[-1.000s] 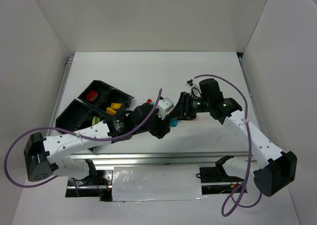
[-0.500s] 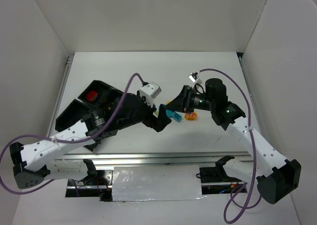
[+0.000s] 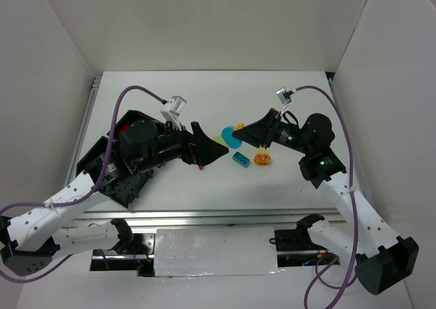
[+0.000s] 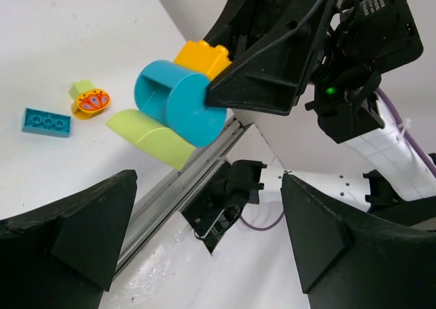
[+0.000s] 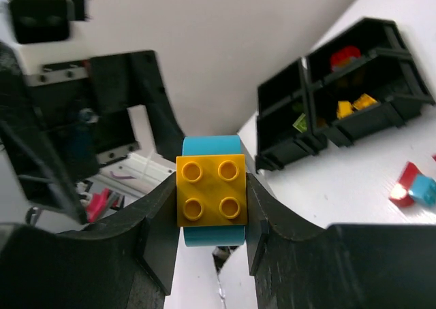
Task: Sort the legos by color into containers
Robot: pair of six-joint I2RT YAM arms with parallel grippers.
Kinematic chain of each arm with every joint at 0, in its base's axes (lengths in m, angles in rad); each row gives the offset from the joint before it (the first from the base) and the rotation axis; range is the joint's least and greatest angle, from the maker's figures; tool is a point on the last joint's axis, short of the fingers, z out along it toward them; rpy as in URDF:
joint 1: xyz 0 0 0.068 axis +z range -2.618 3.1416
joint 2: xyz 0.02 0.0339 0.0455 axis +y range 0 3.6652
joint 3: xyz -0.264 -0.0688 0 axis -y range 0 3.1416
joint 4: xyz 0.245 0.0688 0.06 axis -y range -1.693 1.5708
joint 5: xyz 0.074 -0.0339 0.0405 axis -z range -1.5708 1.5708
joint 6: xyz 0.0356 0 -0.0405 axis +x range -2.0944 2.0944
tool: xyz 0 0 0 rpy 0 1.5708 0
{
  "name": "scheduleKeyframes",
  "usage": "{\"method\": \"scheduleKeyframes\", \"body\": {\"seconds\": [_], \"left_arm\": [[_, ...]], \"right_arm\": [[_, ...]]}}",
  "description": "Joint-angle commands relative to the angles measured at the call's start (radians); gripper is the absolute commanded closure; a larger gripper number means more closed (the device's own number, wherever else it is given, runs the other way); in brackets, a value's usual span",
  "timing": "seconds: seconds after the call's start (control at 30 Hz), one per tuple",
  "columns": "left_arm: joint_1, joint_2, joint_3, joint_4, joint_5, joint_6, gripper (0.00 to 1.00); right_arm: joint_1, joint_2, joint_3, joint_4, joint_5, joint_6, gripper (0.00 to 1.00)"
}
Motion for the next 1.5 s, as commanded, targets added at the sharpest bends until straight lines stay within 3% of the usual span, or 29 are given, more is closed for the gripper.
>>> {"method": "scheduleKeyframes", "body": {"seconds": [0.0, 0.23, 0.37, 0.6, 0.87, 0.93, 0.97, 1.0, 1.03, 1.07, 1.1, 1.17, 1.2, 1.47], "left_arm": [[0.031, -0.036, -0.038, 0.129, 0.084, -0.101, 0.01], [0.053, -0.054, -0.062, 0.161, 0.132, -0.088, 0.04], [0.083, -0.051, -0.07, 0.253, 0.202, -0.082, 0.07], [0.102, 0.018, -0.043, 0.361, 0.3, -0.104, 0.18], [0.119, 0.068, -0.042, 0.442, 0.369, -0.127, 0.52], [0.123, 0.071, -0.049, 0.462, 0.378, -0.133, 0.67], [0.125, 0.073, -0.055, 0.473, 0.385, -0.136, 0.84], [0.128, 0.073, -0.055, 0.477, 0.388, -0.139, 0.9], [0.134, 0.076, -0.056, 0.48, 0.392, -0.141, 1.0], [0.137, 0.078, -0.055, 0.479, 0.398, -0.139, 1.0], [0.14, 0.081, -0.055, 0.468, 0.4, -0.131, 1.0], [0.145, 0.078, -0.056, 0.45, 0.4, -0.118, 1.0], [0.146, 0.073, -0.059, 0.439, 0.4, -0.104, 1.0], [0.159, 0.024, -0.124, 0.405, 0.418, -0.085, 1.0]], "right_arm": [[-0.009, -0.025, -0.01, 0.215, -0.055, 0.086, 1.0], [-0.009, -0.036, -0.022, 0.314, -0.085, 0.182, 1.0], [-0.009, -0.005, -0.053, 0.506, -0.148, 0.335, 1.0], [-0.011, -0.003, -0.059, 0.54, -0.151, 0.362, 1.0], [-0.009, -0.016, -0.062, 0.563, -0.147, 0.391, 1.0], [-0.009, -0.013, -0.064, 0.574, -0.16, 0.4, 1.0], [-0.009, -0.008, -0.068, 0.588, -0.165, 0.409, 1.0], [-0.009, -0.006, -0.073, 0.595, -0.17, 0.413, 1.0], [-0.009, -0.006, -0.076, 0.601, -0.174, 0.417, 0.88], [-0.009, -0.003, -0.082, 0.618, -0.186, 0.428, 0.68], [-0.009, 0.0, -0.087, 0.626, -0.191, 0.432, 0.31], [-0.014, 0.001, -0.084, 0.599, -0.205, 0.413, 0.04], [-0.018, -0.002, -0.077, 0.564, -0.205, 0.393, 0.0], [-0.057, -0.025, -0.056, 0.445, -0.185, 0.29, 0.02]]}}
